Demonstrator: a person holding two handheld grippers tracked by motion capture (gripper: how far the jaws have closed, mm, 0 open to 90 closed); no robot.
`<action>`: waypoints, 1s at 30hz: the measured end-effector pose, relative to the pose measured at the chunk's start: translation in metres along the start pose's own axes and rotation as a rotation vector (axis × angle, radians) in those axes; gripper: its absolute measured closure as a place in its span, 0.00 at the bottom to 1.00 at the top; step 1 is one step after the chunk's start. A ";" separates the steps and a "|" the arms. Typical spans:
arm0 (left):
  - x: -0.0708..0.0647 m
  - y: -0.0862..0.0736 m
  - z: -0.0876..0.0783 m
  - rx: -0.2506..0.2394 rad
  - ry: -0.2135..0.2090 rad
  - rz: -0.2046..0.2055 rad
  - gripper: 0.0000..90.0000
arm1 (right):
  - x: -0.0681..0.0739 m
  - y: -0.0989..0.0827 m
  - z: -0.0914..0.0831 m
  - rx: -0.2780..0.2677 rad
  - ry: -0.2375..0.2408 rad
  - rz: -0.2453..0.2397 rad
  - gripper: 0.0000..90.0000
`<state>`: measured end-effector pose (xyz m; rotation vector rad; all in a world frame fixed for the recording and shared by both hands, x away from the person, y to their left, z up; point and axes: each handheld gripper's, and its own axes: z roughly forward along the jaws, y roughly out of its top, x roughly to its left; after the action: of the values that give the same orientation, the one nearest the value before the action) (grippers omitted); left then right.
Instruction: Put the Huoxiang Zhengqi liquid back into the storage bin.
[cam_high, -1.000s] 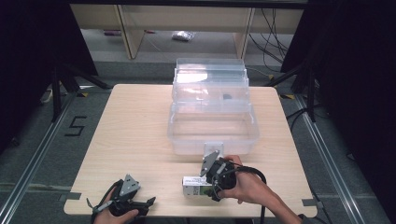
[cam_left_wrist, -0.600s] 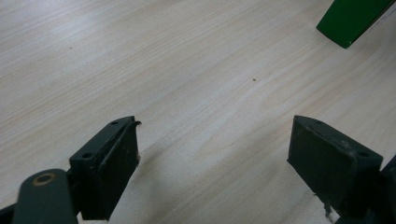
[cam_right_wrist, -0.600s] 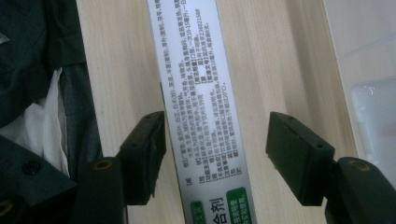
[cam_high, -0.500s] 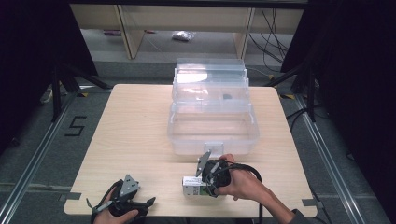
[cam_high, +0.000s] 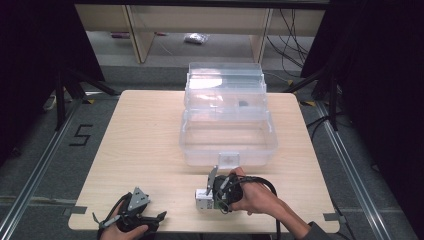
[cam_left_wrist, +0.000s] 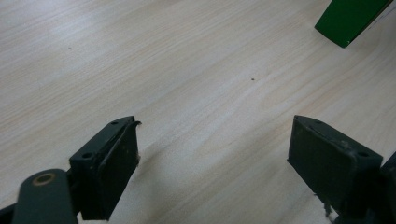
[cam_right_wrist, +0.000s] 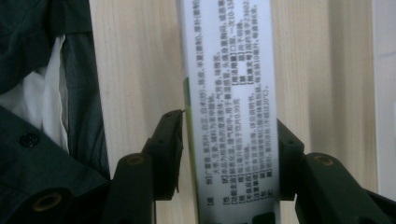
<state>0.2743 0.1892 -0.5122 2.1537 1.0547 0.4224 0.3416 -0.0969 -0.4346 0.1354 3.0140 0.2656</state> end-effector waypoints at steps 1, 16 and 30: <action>0.000 0.000 0.000 -0.002 0.001 -0.002 0.17 | 0.001 0.000 0.000 0.014 0.001 0.016 0.63; 0.000 0.000 0.000 0.006 -0.003 0.005 0.17 | -0.001 0.007 0.000 0.086 0.040 -0.013 0.71; -0.001 0.000 0.000 -0.007 -0.004 -0.007 0.17 | -0.010 0.000 -0.011 0.065 0.062 -0.022 0.71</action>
<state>0.2742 0.1885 -0.5123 2.1427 1.0569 0.4174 0.3498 -0.1002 -0.4229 0.1021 3.0850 0.1734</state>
